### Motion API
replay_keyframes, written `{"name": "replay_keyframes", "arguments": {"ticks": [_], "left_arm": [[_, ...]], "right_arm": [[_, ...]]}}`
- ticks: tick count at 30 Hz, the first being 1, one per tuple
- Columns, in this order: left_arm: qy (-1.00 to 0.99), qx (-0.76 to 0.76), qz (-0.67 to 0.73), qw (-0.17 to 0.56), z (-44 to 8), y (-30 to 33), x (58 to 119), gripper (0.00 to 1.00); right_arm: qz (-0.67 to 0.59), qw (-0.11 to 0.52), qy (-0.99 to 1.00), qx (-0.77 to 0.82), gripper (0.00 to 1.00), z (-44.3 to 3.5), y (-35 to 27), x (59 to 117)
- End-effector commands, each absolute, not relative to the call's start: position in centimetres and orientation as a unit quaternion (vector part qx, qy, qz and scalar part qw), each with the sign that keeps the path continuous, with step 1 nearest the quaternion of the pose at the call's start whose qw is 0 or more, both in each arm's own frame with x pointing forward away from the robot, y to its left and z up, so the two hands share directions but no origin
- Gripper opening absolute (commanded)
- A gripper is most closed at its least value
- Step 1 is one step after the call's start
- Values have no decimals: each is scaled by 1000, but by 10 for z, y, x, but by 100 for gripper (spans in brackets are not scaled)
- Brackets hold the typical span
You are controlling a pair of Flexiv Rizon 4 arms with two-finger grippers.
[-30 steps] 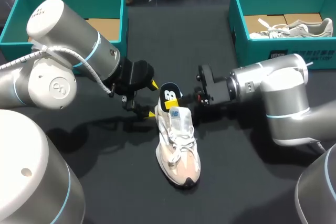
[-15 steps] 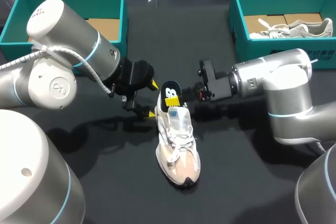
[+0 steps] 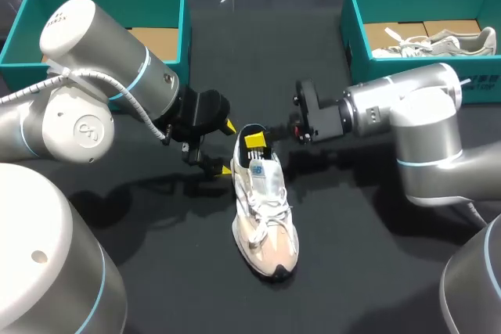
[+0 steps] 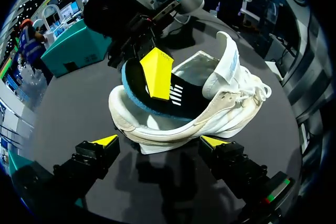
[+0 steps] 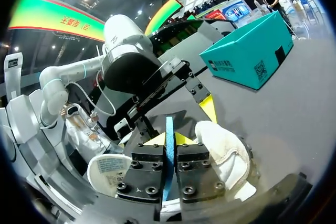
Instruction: Take the shoe out of the shoebox, open the shoe tongue, remove and reinsert the insole, then place the shoe into the shoebox
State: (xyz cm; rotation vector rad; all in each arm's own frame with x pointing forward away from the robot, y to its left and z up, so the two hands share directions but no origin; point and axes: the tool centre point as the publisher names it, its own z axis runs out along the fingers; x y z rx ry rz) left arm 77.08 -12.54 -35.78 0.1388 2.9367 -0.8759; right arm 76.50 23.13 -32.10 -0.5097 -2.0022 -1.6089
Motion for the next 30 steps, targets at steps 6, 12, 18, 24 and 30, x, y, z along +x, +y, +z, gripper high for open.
{"name": "replay_keyframes", "arguments": {"ticks": [6,12,18,24,30], "left_arm": [[957,45,-285,37,-358,-125,770,100],[957,45,-285,37,-358,-125,770,100],[957,45,-285,37,-358,-125,770,100],[957,45,-285,37,-358,-125,770,100],[956,47,-286,38,-357,-125,770,100]], "right_arm": [[-587,267,-735,-211,0,-335,224,745],[-599,251,-733,-202,31,-330,223,744],[-599,234,-745,-176,45,-318,228,748],[-599,223,-751,-168,44,-310,232,761],[-600,224,-749,-167,19,-311,234,771]]}}
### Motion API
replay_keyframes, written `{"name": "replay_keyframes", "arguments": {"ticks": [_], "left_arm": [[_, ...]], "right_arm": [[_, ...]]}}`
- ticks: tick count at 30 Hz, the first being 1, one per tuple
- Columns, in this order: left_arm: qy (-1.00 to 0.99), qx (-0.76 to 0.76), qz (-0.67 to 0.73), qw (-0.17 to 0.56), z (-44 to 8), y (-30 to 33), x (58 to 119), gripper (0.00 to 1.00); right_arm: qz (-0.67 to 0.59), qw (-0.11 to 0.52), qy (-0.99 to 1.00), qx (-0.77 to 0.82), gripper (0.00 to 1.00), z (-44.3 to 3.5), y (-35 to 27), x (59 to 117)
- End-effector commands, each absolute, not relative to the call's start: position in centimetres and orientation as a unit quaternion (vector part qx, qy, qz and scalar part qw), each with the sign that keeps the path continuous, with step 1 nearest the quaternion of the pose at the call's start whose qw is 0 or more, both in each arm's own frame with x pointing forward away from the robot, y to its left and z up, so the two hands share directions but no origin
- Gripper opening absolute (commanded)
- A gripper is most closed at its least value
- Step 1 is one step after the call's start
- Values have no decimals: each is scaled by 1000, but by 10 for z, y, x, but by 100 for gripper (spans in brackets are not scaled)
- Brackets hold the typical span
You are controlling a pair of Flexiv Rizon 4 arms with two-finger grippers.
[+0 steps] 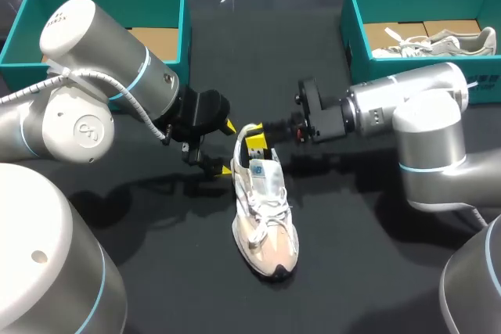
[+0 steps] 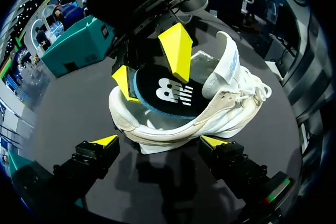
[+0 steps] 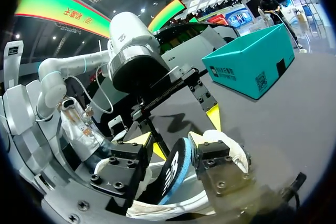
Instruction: Take the shoe out of the shoebox, open the shoe tongue, remove and reinsert the insole, then place the shoe into the shoebox
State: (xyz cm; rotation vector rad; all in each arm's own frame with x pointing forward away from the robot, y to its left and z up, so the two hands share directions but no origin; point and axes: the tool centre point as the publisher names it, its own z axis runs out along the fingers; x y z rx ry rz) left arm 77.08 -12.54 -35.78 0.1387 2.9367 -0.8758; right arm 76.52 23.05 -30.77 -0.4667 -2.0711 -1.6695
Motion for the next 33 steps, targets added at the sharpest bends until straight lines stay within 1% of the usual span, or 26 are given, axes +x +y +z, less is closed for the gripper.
{"name": "replay_keyframes", "arguments": {"ticks": [1,2,15,19,20,21,22,25,33], "left_arm": [[956,47,-286,38,-356,-124,770,100],[956,48,-286,39,-356,-124,770,100],[956,47,-287,39,-357,-124,769,100],[956,49,-287,38,-358,-125,770,100],[956,51,-287,38,-358,-125,769,100],[956,51,-287,38,-357,-125,769,100],[956,52,-287,38,-356,-125,769,100],[956,53,-287,39,-353,-121,769,100],[955,60,-286,41,-347,-112,767,100]], "right_arm": [[-599,226,-749,-168,2,-312,235,771],[-597,228,-750,-169,0,-313,236,771],[-582,250,-747,-200,0,-329,225,754],[-584,247,-745,-206,0,-329,220,751],[-585,243,-746,-205,21,-327,219,752],[-586,241,-747,-203,33,-325,218,752],[-586,238,-748,-201,38,-323,218,753],[-584,232,-753,-195,45,-319,217,756],[-572,222,-766,-190,46,-315,218,770]]}}
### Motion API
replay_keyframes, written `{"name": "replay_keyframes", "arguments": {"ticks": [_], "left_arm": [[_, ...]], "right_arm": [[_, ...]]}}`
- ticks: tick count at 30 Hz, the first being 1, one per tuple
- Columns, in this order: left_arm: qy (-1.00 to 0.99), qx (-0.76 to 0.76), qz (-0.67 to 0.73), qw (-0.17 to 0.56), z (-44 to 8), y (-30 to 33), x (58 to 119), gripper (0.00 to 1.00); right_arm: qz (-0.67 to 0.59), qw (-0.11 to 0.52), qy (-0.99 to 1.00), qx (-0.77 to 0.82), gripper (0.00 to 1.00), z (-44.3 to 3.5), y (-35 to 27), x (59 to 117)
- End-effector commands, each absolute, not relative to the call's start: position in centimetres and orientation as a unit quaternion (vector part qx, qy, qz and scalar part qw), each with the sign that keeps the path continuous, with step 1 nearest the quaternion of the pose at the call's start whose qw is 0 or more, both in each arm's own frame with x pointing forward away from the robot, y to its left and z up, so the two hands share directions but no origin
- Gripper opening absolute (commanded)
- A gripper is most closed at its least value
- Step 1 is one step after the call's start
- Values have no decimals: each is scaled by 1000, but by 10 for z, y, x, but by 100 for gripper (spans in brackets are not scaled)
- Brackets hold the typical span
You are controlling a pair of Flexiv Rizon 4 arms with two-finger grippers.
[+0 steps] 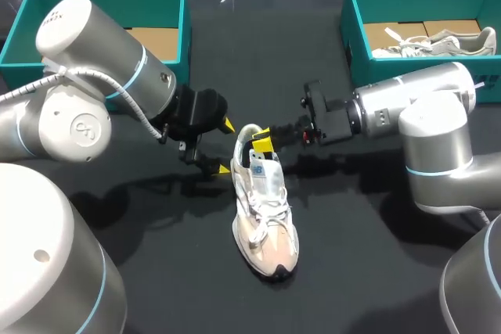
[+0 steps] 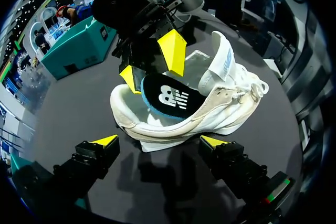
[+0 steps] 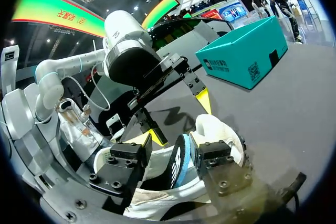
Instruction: Take the shoe out of the shoebox, open the shoe tongue, remove and reinsert the insole, then place the shoe into the shoebox
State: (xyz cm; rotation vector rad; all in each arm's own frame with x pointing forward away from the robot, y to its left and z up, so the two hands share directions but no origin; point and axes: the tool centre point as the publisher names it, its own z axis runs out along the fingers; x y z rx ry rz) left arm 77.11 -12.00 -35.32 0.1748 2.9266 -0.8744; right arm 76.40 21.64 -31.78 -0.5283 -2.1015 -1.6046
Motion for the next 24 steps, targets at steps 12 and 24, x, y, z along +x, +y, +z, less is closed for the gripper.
{"name": "replay_keyframes", "arguments": {"ticks": [12,24], "left_arm": [[956,69,-281,43,-340,-101,767,100],[957,73,-277,45,-335,-95,766,100]], "right_arm": [[-563,222,-770,-201,46,-318,210,776],[-563,222,-771,-198,46,-313,208,769]]}}
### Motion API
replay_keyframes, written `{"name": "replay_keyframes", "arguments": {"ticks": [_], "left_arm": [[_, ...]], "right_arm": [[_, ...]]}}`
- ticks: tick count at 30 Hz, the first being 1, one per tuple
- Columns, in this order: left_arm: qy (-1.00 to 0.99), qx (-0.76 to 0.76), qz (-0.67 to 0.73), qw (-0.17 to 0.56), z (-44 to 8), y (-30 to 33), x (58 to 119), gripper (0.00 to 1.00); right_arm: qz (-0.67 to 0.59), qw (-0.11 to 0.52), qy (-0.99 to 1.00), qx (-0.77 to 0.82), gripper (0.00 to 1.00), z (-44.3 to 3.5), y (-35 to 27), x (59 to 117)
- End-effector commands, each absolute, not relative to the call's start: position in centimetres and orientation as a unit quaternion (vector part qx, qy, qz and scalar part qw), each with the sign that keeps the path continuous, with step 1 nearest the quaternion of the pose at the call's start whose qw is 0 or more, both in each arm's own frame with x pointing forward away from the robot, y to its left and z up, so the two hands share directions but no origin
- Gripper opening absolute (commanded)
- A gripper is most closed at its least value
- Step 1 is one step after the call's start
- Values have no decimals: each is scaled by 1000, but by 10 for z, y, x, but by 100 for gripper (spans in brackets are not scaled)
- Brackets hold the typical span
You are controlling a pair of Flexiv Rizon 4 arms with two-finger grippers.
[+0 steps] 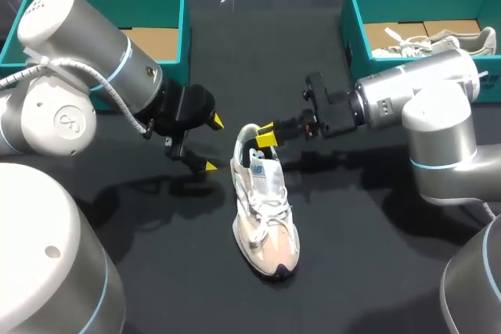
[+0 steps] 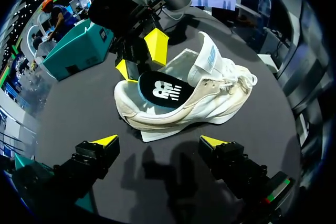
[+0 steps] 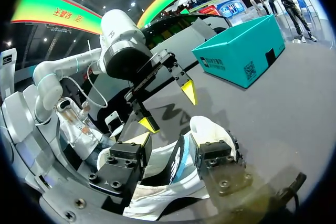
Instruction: Take the shoe out of the shoebox, open the shoe tongue, remove and reinsert the insole, then place the shoe into the shoebox
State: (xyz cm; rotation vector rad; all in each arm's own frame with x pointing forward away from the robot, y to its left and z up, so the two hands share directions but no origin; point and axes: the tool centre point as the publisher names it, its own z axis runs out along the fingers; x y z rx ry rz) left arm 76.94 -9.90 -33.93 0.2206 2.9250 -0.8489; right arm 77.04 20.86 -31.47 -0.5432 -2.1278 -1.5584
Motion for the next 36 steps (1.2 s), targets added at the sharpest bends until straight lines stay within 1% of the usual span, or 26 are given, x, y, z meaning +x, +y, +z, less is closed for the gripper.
{"name": "replay_keyframes", "arguments": {"ticks": [1,4,9,10,12,14,18,20,24,30,36], "left_arm": [[957,74,-276,46,-334,-93,766,100],[958,77,-274,48,-332,-86,766,100],[958,74,-273,47,-328,-68,768,100],[958,75,-272,47,-327,-65,768,100],[959,75,-270,45,-325,-58,768,100],[959,78,-267,45,-323,-53,768,100],[960,87,-264,42,-323,-45,769,100],[959,95,-265,41,-323,-41,770,100],[958,107,-265,39,-323,-32,773,100],[959,118,-255,37,-319,-21,775,100],[959,129,-250,34,-317,-12,773,100]], "right_arm": [[-563,222,-771,-198,45,-313,208,769],[-563,222,-771,-198,41,-313,208,769],[-563,222,-771,-198,42,-313,208,769],[-563,222,-771,-198,38,-313,208,769],[-563,222,-771,-198,36,-313,208,769],[-563,222,-771,-198,39,-313,208,769],[-563,222,-771,-198,41,-313,208,769],[-563,222,-771,-198,40,-313,208,769],[-556,196,-775,-229,45,-318,189,772],[-538,163,-786,-258,45,-319,161,777],[-514,137,-803,-271,46,-311,147,775]]}}
